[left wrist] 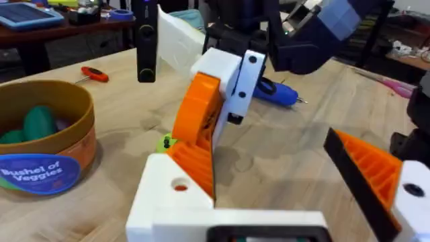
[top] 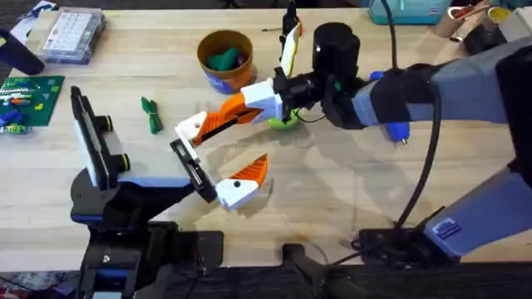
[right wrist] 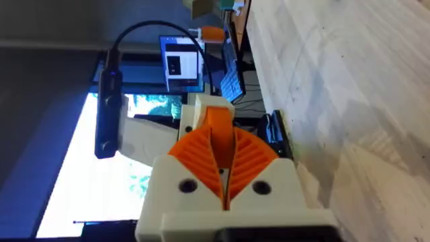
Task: Pick up the gripper from the table and insert it into the empty holder that is missing its gripper. Then pick up a screw, insert it into the mounting hole, and use the screwdriver to tighten it. Finally, clean up the table by picking up the vegetable and placing it into the bucket.
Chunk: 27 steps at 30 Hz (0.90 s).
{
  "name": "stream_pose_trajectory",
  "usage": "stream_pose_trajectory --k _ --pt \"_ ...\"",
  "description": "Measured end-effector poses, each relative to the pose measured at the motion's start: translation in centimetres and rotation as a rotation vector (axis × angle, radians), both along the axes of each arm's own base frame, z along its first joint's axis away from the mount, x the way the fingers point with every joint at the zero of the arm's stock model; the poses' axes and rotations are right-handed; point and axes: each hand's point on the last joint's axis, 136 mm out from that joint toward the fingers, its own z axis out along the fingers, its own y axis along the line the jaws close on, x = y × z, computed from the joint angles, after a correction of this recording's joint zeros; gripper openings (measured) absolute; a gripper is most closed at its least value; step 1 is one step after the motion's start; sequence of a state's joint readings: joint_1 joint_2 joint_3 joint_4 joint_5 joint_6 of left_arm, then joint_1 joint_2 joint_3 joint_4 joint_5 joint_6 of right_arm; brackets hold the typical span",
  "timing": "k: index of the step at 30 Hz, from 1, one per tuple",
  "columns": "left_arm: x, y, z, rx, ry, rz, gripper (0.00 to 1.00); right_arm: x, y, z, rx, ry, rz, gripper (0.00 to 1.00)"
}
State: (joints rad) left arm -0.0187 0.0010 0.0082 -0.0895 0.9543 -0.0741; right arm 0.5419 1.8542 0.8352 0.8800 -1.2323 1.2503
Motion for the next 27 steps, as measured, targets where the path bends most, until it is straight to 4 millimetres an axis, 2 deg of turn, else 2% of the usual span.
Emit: stream_pose_trajectory --k 6,21,24,27 --pt "0.30 0.25 -0.01 -0.004 0.008 0.021 0.993 -0.03 0.64 -0.05 -0.005 -0.007 -0.017 0.011" --pt "0.44 0.36 -0.01 -0.006 0.010 0.032 0.993 0.10 0.84 -0.07 -0.007 -0.011 -0.029 0.011" --pt "0.48 0.39 0.00 -0.006 0.009 0.035 0.993 0.07 0.87 -0.09 -0.008 -0.009 -0.028 0.075" --pt "0.49 0.40 0.00 -0.005 0.009 0.035 0.993 0.06 0.88 -0.09 -0.008 -0.009 -0.028 0.095"
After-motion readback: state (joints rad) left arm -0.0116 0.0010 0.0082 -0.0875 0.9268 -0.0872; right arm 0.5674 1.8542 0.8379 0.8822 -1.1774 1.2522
